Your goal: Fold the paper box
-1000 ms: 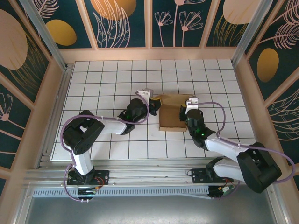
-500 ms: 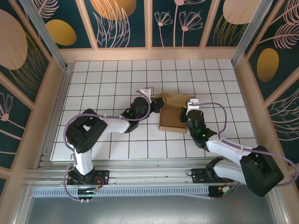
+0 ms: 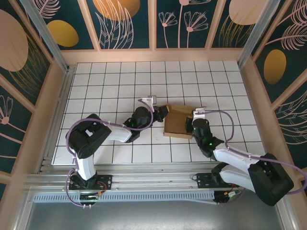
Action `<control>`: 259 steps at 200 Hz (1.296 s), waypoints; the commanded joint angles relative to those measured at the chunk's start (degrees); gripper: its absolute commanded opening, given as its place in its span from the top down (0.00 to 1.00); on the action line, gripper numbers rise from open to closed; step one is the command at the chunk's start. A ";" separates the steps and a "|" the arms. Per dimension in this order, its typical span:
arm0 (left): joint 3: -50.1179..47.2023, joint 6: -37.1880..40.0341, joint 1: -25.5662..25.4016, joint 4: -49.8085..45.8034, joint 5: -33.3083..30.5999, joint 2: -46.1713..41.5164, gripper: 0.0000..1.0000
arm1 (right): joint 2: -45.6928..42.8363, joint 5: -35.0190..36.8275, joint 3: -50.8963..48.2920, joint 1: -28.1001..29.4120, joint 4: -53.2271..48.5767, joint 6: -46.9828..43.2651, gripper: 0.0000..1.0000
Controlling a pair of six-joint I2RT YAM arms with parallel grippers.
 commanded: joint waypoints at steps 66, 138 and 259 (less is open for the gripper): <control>-0.70 -10.13 -4.39 -13.26 14.14 9.07 0.86 | -2.14 -3.72 -0.42 0.77 -2.17 4.50 0.78; -1.81 -6.42 -5.07 -24.72 9.25 5.09 0.85 | -4.01 -2.93 -0.86 0.79 -4.18 5.66 0.77; -1.30 -3.52 -5.06 -25.56 8.88 3.94 0.83 | -39.63 -11.25 8.73 0.77 -40.07 18.59 0.08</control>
